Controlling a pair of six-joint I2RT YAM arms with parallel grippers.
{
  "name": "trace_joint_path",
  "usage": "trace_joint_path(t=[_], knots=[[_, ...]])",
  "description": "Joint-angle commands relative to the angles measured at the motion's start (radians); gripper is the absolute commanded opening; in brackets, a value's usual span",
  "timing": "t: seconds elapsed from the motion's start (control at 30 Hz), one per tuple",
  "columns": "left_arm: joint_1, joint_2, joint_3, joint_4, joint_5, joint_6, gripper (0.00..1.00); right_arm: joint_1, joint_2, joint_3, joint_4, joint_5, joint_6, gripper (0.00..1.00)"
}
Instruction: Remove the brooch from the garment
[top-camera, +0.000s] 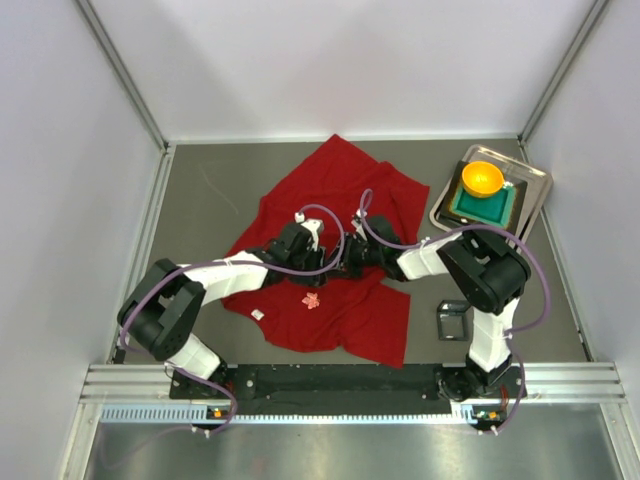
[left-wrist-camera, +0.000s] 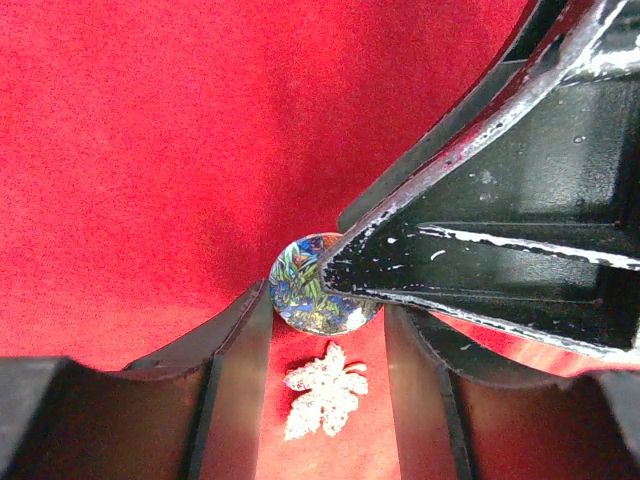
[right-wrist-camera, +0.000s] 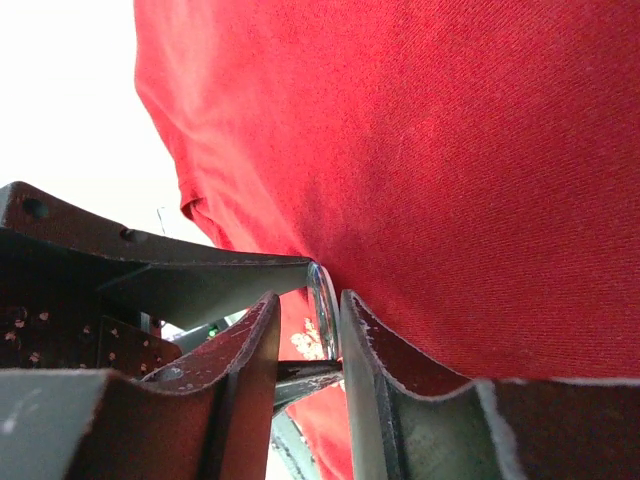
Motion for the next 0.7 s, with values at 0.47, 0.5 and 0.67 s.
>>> trace_joint_path(t=[0.47, 0.5, 0.67], knots=[[0.002, -0.152, -0.022, -0.017, -0.062, -0.044, 0.85, 0.024, -0.013, -0.082, 0.272, -0.068, 0.153, 0.29], [0.002, -0.151, -0.022, -0.021, -0.061, -0.050, 0.93, 0.025, -0.012, -0.082, 0.273, -0.068, 0.153, 0.29], [0.002, -0.158, -0.014, -0.064, -0.062, -0.113, 0.92, 0.024, -0.009, -0.092, 0.292, -0.084, 0.151, 0.30]])
